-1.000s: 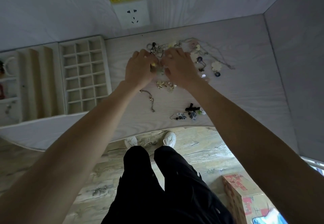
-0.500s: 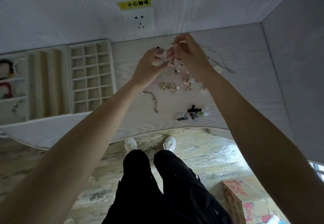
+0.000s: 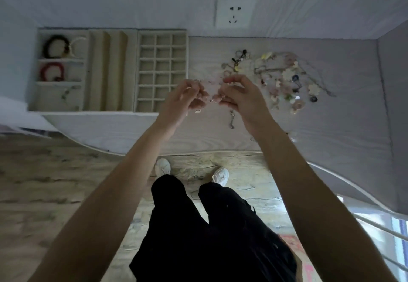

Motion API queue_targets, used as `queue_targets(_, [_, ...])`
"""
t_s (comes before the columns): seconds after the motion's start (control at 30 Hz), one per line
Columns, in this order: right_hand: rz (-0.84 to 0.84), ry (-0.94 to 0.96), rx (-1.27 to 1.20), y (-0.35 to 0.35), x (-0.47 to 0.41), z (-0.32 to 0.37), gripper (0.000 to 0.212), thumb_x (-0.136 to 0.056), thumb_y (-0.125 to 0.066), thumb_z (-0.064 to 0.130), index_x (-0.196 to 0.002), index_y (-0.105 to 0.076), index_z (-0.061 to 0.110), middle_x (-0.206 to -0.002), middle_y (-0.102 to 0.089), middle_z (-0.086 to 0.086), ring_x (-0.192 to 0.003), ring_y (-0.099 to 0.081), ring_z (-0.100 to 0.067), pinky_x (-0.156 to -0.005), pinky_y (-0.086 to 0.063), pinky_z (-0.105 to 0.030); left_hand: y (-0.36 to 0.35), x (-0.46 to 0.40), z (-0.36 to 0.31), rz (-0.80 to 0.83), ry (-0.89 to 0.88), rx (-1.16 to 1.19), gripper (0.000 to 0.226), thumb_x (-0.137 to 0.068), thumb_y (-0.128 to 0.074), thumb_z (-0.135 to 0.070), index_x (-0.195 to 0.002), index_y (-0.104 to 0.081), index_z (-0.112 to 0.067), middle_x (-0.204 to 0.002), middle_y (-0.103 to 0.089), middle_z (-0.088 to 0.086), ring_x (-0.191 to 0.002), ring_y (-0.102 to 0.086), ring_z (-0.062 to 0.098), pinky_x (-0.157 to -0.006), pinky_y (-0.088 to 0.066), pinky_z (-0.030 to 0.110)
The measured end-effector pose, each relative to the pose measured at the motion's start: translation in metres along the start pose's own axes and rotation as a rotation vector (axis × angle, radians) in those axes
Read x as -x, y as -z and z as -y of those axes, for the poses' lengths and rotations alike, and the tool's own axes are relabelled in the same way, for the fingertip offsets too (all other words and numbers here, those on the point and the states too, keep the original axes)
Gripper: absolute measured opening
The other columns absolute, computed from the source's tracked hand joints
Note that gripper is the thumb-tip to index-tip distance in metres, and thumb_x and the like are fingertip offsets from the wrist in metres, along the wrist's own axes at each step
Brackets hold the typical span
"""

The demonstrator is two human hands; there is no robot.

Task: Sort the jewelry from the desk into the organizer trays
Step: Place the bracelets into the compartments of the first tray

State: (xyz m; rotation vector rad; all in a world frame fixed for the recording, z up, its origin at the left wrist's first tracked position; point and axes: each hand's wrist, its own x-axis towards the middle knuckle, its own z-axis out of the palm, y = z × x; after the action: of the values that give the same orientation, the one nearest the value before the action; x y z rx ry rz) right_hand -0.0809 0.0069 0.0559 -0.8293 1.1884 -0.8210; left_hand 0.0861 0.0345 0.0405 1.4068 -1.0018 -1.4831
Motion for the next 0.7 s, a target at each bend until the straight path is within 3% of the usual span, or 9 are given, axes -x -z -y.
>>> queue_targets(0.13, [0.095, 0.007, 0.102, -0.078, 0.002, -0.010, 0.013, -0.089, -0.060, 0.005, -0.092, -0.058, 0.017, -0.078, -0.065, -0.002, -0.069, -0.063, -0.008, -0.065, -0.049, -0.017, 0.082, 0.032, 0.005, -0.091, -0.076, -0.052, 0.017, -0.099, -0.042, -0.006, -0.090, -0.056, -0.010, -0.073, -0.066, -0.006, -0.063, -0.062, 0.006, -0.063, -0.051, 0.020])
queue_targets(0.33, [0.231, -0.085, 0.084, -0.215, -0.018, -0.023, 0.012, -0.089, -0.060, 0.001, -0.089, -0.058, 0.013, -0.075, -0.065, -0.003, -0.060, -0.061, -0.007, -0.059, -0.051, -0.019, 0.206, 0.064, 0.006, -0.353, -0.050, -0.043, 0.019, -0.099, -0.045, -0.008, -0.086, -0.058, -0.011, -0.063, -0.068, -0.008, -0.058, -0.065, 0.009, -0.063, -0.056, 0.025])
queue_targets(0.43, [0.266, -0.119, 0.094, -0.277, -0.039, -0.032, 0.011, -0.089, -0.060, 0.002, -0.089, -0.059, 0.013, -0.066, -0.067, 0.002, -0.056, -0.060, -0.007, -0.055, -0.049, -0.019, 0.266, 0.068, 0.013, -0.469, -0.033, -0.128, 0.015, -0.096, -0.055, -0.022, -0.084, -0.061, -0.017, -0.070, -0.070, -0.006, -0.068, -0.069, 0.017, -0.072, -0.057, 0.035])
queue_targets(0.53, [0.274, -0.119, 0.131, -0.318, -0.064, -0.035, 0.013, -0.090, -0.058, 0.001, -0.084, -0.056, 0.012, -0.058, -0.064, 0.006, -0.049, -0.057, -0.003, -0.050, -0.046, -0.016, 0.303, 0.066, 0.017, -0.514, -0.039, -0.278, 0.016, -0.093, -0.057, -0.034, -0.086, -0.064, -0.022, -0.081, -0.071, -0.007, -0.077, -0.069, 0.012, -0.076, -0.054, 0.032])
queue_targets(0.63, [0.301, -0.032, 0.244, -0.343, -0.084, -0.037, 0.012, -0.088, -0.060, 0.001, -0.085, -0.058, 0.012, -0.068, -0.065, 0.001, -0.058, -0.061, -0.006, -0.056, -0.050, -0.018, 0.328, 0.058, 0.021, -0.575, -0.026, -0.414, 0.014, -0.094, -0.056, -0.030, -0.091, -0.065, -0.020, -0.087, -0.070, -0.006, -0.084, -0.066, 0.004, -0.078, -0.050, 0.019])
queue_targets(0.7, [0.328, 0.019, 0.334, -0.354, -0.095, -0.038, 0.013, -0.086, -0.064, 0.002, -0.084, -0.060, 0.014, -0.074, -0.065, -0.002, -0.063, -0.063, -0.009, -0.060, -0.053, -0.022, 0.340, 0.053, 0.024, -0.617, -0.005, -0.452, 0.016, -0.091, -0.058, -0.030, -0.093, -0.067, -0.018, -0.090, -0.070, -0.003, -0.088, -0.066, 0.009, -0.082, -0.053, 0.026])
